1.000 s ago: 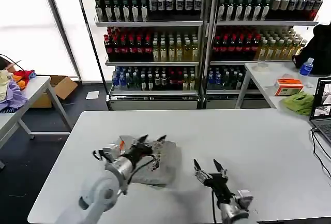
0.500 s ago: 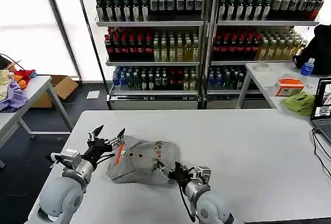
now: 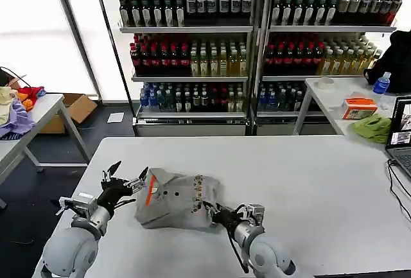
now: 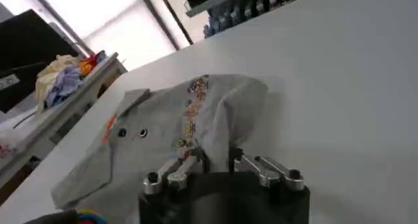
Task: Fold and organize the clothes.
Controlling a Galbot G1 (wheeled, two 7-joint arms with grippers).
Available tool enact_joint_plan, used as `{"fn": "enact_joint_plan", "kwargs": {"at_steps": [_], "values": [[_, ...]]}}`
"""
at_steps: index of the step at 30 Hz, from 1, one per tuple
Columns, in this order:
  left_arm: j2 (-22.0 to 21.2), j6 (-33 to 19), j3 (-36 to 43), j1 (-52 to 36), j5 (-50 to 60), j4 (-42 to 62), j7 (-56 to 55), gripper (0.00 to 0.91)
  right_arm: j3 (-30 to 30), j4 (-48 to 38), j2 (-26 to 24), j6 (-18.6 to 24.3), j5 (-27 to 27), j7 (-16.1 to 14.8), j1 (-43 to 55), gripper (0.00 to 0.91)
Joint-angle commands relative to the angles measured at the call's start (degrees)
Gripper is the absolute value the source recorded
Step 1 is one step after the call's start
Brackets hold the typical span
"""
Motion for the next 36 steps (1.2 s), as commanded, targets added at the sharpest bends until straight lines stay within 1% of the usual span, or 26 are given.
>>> {"fn": "enact_joint_plan", "kwargs": {"at_steps": [1, 2, 3, 5, 7, 8, 9, 11, 12, 13, 15, 16, 17, 18, 20, 23, 26, 28, 30, 32, 33, 35, 36], "values": [[0.01, -0.48, 0.45, 0.74, 1.93, 0.6, 0.82, 0.907, 10.7, 6.49, -6.31, -2.7, -8.5, -7.49, -6.47, 0.0], [0.04, -0.49, 0.54, 0.84, 1.9, 0.59, 0.89, 0.907, 11.85, 6.94, -7.27, -2.71, -9.02, -9.15, -7.3, 0.0], [0.06, -0.5, 0.59, 0.92, 1.76, 0.58, 1.02, 0.907, 13.44, 7.36, -8.54, -2.71, -9.59, -9.94, -7.87, 0.0], [0.0, -0.24, 0.64, 1.18, 0.67, 0.2, 0.97, 0.907, 17.0, 6.72, -9.88, -2.75, -12.76, -12.07, -8.61, 0.0], [0.05, -0.1, 0.61, 1.42, 0.38, -0.23, 0.96, 0.907, 18.88, 5.69, -11.05, -2.79, -13.09, -12.86, -8.83, 0.0], [0.21, -0.07, 0.52, 1.65, 0.21, -0.5, 0.96, 0.907, 20.45, 4.23, -11.74, -2.75, -15.58, -14.38, -8.88, 0.0], [0.31, -0.01, 0.49, 1.74, 0.05, -0.83, 0.97, 0.907, 21.19, 3.73, -12.14, -2.73, -16.27, -15.05, -8.88, 0.0], [0.56, 0.25, 0.44, 1.98, -0.63, -1.24, 0.9, 0.907, 21.7, 2.65, -12.99, -2.75, -16.87, -15.33, -8.63, 0.0], [0.56, 0.28, 0.45, 2.04, -0.73, -1.26, 0.9, 0.907, 21.47, 2.0, -12.79, -2.7, -18.04, -15.51, -8.38, 0.02], [0.51, 0.3, 0.5, 2.1, -1.01, -1.28, 0.93, 0.907, 20.89, 1.27, -12.15, -2.62, -19.23, -15.98, -7.92, 0.907], [0.12, 0.6, 0.67, 2.1, -1.97, -1.3, 0.84, 0.907, 19.79, -0.05, -9.71, -1.75, -19.33, -13.69, -6.19, 0.907], [-0.2, 0.84, 0.82, 2.15, -2.4, -1.48, 0.7, 0.907, 20.18, -0.86, -7.63, -1.46, -20.61, -12.81, -5.25, 0.907], [-0.28, 0.85, 0.79, 2.37, -2.45, -1.65, 0.74, 0.907, 20.67, -1.02, -7.23, -1.8, -20.7, -13.07, -4.87, 0.907], [-0.26, 0.85, 0.76, 2.55, -2.42, -1.87, 0.77, 0.907, 21.1, -0.73, -7.42, -2.69, -20.38, -13.44, -4.8, 0.907], [-0.07, 0.93, 0.23, 3.51, -2.76, -2.77, 0.84, 0.907, 22.62, 1.35, -9.6, -2.67, -20.32, -15.28, -5.87, 0.907], [0.25, 0.9, -0.66, 4.37, -3.68, -3.22, 0.85, 0.907, 25.25, 2.16, -11.11, -2.33, -20.85, -14.87, -6.19, 0.907], [0.53, 0.83, -1.48, 4.8, -3.99, -3.31, 0.9, 0.907, 27.49, 2.59, -10.85, -1.23, -19.94, -13.66, -5.14, 0.907], [0.78, 0.83, -1.84, 5.02, -4.24, -3.69, 0.95, 0.907, 27.94, 5.1, -10.06, -0.27, -19.87, -12.58, -4.72, 0.907], [1.04, 0.87, -1.96, 5.01, -4.4, -4.1, 0.93, 0.907, 26.07, 7.67, -7.57, 1.76, -20.16, -10.77, -3.98, 0.907], [1.12, 0.9, -2.14, 4.96, -4.45, -4.27, 0.91, 0.907, 21.55, 8.79, -4.12, 3.31, -20.99, -8.61, -2.63, 0.907], [1.41, 0.91, -2.44, 5.48, -4.57, -4.45, 0.94, 0.907, 17.04, 8.39, -1.37, 4.17, -22.16, -6.32, -1.26, 0.907], [1.73, 0.84, -3.19, 6.22, -4.75, -4.73, 1.05, 0.907, 12.16, 6.92, 1.51, 4.23, -23.29, -3.37, 0.23, 0.907], [1.89, 0.65, -3.88, 7.18, -4.87, -5.02, 1.3, 0.907, 8.69, 4.16, 3.77, 4.8, -26.24, -0.89, 1.38, 0.907]]}}
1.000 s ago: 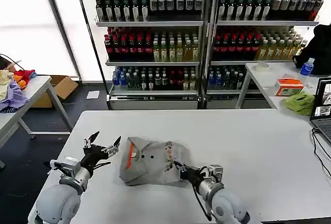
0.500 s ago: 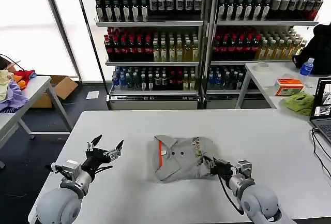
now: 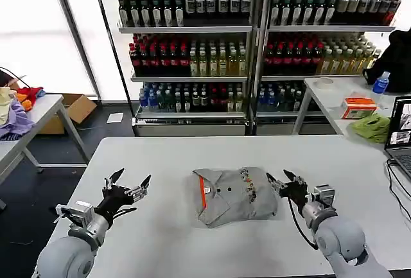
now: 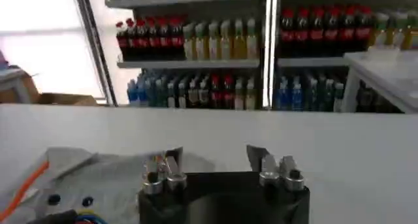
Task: Fold and organize the clothes.
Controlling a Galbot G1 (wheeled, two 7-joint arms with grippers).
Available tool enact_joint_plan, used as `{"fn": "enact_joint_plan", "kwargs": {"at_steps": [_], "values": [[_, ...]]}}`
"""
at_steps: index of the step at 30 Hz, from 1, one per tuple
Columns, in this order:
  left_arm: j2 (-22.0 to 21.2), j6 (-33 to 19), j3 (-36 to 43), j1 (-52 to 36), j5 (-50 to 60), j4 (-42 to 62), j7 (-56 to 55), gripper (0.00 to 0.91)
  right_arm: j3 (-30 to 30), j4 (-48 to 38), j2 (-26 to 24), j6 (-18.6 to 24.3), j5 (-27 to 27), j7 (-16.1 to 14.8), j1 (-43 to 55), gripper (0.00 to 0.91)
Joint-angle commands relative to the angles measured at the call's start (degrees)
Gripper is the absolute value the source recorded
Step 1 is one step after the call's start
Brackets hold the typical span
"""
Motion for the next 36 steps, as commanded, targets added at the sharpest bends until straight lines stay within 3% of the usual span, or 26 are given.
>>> {"fn": "enact_joint_plan", "kwargs": {"at_steps": [1, 4, 9, 12, 14, 17, 20, 24, 26, 29, 32, 33, 36], "values": [[0.68, -0.31, -2.58, 3.51, -1.0, -1.35, 0.51, 0.907, -15.09, -1.89, 12.27, 4.65, -8.14, 10.72, 5.81, 0.907], [0.1, -0.66, -3.71, 4.88, -0.91, -1.22, 0.55, 0.907, -20.96, -11.63, 15.76, 11.64, -12.96, 12.7, 7.54, 0.907], [-0.6, -1.76, -6.42, 8.24, -0.96, -1.55, 1.2, 0.907, -21.3, -23.06, 16.6, 20.28, -15.81, 11.98, 8.5, 0.907], [-0.94, -2.53, -7.48, 9.96, -0.94, -1.18, 1.47, 0.907, -20.16, -21.27, 15.1, 18.87, -13.11, 14.42, 6.08, 0.907], [-1.13, -2.91, -7.56, 10.34, -0.9, -0.8, 1.62, 0.907, -19.91, -19.64, 13.82, 16.22, -13.28, 17.78, 4.1, 0.907], [-1.84, -3.02, -7.04, 9.87, -0.83, -0.19, 1.58, 0.907, -19.53, -17.35, 12.5, 12.3, -12.11, 18.53, 2.28, 0.907], [-1.91, -2.73, -6.11, 8.76, -0.82, -0.29, 1.48, 0.907, -19.04, -13.93, 12.94, 15.79, -10.93, 17.81, 2.27, 0.907], [-1.7, -2.44, -5.89, 8.19, -0.97, -0.65, 1.48, 0.907, -17.43, -7.01, 13.26, 14.28, -7.64, 20.66, 3.21, 0.907], [-1.71, -2.34, -5.93, 8.03, -1.0, -0.94, 1.4, 0.907, -16.04, -2.98, 12.2, 16.7, -7.93, 18.85, 2.8, 0.907], [-1.81, -2.45, -6.18, 8.29, -0.98, -1.47, 1.43, 0.907, -11.29, 3.18, 10.45, 21.76, -10.75, 12.87, 0.31, 0.907], [-2.09, -2.76, -6.42, 8.73, -0.92, -1.78, 1.48, 0.907, -4.49, 6.83, 9.34, 24.98, -9.23, 7.84, -4.18, 0.907], [-2.28, -2.87, -6.5, 8.98, -0.95, -2.03, 1.46, 0.907, -0.16, 7.34, 8.93, 25.59, -7.96, 3.87, -7.12, 0.907], [-2.74, -4.24, -6.9, 9.71, -0.48, -3.13, 1.51, 0.907, 9.12, 6.58, 8.58, 28.36, -7.75, -3.59, -16.19, 0.907]]}}
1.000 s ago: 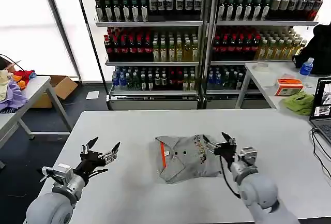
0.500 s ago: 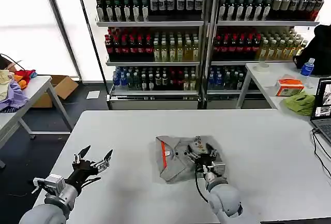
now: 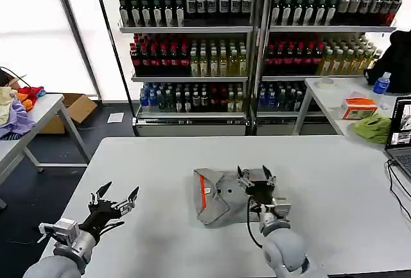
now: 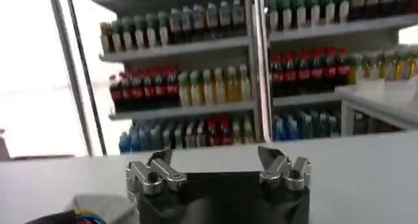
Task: Fold and organize the clothes.
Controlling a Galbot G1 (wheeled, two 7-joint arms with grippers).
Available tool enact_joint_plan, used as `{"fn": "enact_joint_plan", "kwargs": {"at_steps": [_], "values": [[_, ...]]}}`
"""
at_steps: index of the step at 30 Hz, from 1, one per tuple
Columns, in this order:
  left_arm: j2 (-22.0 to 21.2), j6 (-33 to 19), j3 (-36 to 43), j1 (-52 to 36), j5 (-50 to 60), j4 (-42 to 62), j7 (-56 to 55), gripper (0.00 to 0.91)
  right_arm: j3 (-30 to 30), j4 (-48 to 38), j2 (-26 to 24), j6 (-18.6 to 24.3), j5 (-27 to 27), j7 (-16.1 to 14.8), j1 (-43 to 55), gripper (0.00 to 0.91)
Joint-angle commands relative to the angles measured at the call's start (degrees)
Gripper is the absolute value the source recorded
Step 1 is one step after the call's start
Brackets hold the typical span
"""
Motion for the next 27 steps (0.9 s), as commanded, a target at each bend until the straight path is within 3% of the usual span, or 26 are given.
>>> {"fn": "enact_joint_plan", "kwargs": {"at_steps": [1, 4, 5, 8, 11, 27], "values": [[-0.77, -1.81, -1.03, 1.42, 0.69, -1.75, 0.1, 0.907, 23.24, 9.61, -2.32, 12.46, 2.08, -17.62, -18.21, 0.907], [-1.97, -2.94, -2.32, 2.1, 0.57, -3.02, -0.04, 0.907, 28.03, 9.3, -2.09, 14.65, 3.32, -19.73, -22.46, 0.907], [-2.46, -3.46, -3.15, 2.51, 0.48, -3.55, -0.12, 0.907, 33.0, 9.57, -2.44, 16.1, 6.39, -21.19, -27.09, 0.907], [-3.84, -3.79, -4.57, 3.17, -0.19, -4.39, -0.13, 0.907, 37.3, 9.51, -2.33, 16.38, 5.87, -23.04, -29.01, 0.907], [-5.04, -3.7, -5.44, 3.63, -0.84, -5.1, -0.07, 0.907, 38.2, 9.92, -1.71, 15.48, 6.68, -24.3, -29.19, 0.907], [-5.62, -3.45, -7.26, 4.27, -1.94, -6.49, 0.55, 0.907, 36.99, 8.7, -1.69, 15.58, 6.22, -23.98, -27.78, 0.907]]}}
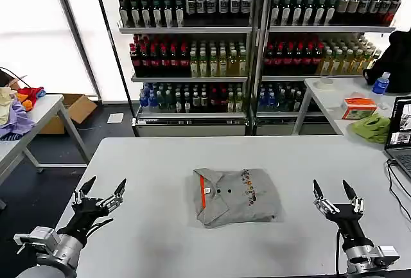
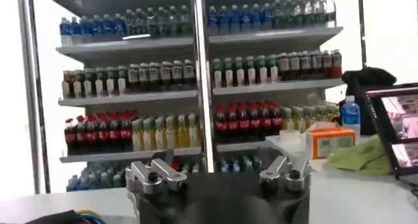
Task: Fold and organize the clothes.
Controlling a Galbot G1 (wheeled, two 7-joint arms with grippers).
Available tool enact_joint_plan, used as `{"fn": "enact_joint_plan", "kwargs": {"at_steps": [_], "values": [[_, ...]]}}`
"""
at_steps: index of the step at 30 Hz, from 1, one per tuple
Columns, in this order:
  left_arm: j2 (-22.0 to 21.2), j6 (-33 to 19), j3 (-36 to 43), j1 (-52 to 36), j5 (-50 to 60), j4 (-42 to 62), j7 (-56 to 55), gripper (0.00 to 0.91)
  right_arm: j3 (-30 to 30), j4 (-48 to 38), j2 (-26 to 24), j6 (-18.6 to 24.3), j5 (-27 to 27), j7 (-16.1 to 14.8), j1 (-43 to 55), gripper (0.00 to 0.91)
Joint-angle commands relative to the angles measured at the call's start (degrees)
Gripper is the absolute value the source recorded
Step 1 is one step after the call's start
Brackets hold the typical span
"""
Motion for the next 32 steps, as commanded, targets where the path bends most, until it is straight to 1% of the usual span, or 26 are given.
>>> {"fn": "enact_joint_plan", "kwargs": {"at_steps": [1, 5, 7, 8, 9, 10, 13, 15, 17, 18, 20, 24, 32], "values": [[-0.81, -0.34, -1.03, 0.35, -0.29, -0.99, 0.06, 0.907, 3.35, 0.49, -0.2, 1.59, 0.78, -2.53, -3.1, 0.907], [-0.84, -0.25, -1.11, 0.4, -0.18, -1.66, 0.06, 0.907, 1.78, 0.12, -0.01, 1.68, -0.39, -1.9, -2.57, 0.907], [-0.86, -0.21, -1.14, 0.53, -0.24, -2.22, 0.22, 0.907, 1.6, 0.16, -0.11, 1.62, -1.8, -2.12, -2.58, 0.907], [-0.87, -0.08, -1.14, 0.55, -0.14, -2.35, 0.28, 0.907, 1.35, 0.37, -0.15, 1.91, -1.66, -2.1, -2.66, 0.907], [-0.93, 0.51, -1.42, 0.5, 0.09, -2.53, 0.56, 0.907, 1.05, 0.62, -0.12, 1.93, -1.22, -1.36, -2.59, 0.907], [-0.95, 0.68, -1.47, 0.4, 0.03, -2.5, 0.96, 0.907, 0.95, 0.61, -0.13, 1.21, -0.41, -1.08, -2.37, 0.907], [-0.97, -0.12, -1.39, 0.12, -0.19, -2.12, 2.38, 0.907, 1.45, -0.24, -0.58, 1.15, -1.11, -2.63, -2.09, 0.907], [-1.19, -1.37, -1.25, 0.18, -0.15, -2.12, 3.66, 0.907, 1.77, -0.29, -0.75, 0.93, -0.96, -3.01, -2.15, 0.907], [-1.67, -5.63, -0.92, 0.33, 0.45, -1.84, 6.57, 0.907, 2.48, -0.75, -0.73, 1.49, -0.81, -3.89, -2.39, 0.907], [-1.87, -6.05, -0.63, 0.39, 1.59, -1.8, 6.85, 0.907, 2.76, -1.0, -0.74, 1.66, -0.74, -3.96, -2.48, 0.907], [-2.58, -8.86, 0.41, 0.71, 4.95, -1.19, 7.16, 0.907, 3.79, -1.23, -0.82, 2.11, -0.14, -4.58, -2.92, 0.907], [-3.06, -10.02, 0.54, 1.72, 5.96, -1.49, 7.95, 0.907, 4.75, 0.19, -1.01, 2.28, 0.77, -5.2, -4.42, 0.907], [-2.93, -9.98, -0.64, 2.38, 5.78, -1.46, 8.57, 0.907, 4.59, 1.12, -1.65, 2.08, 0.89, -4.34, -5.97, 0.907]]}}
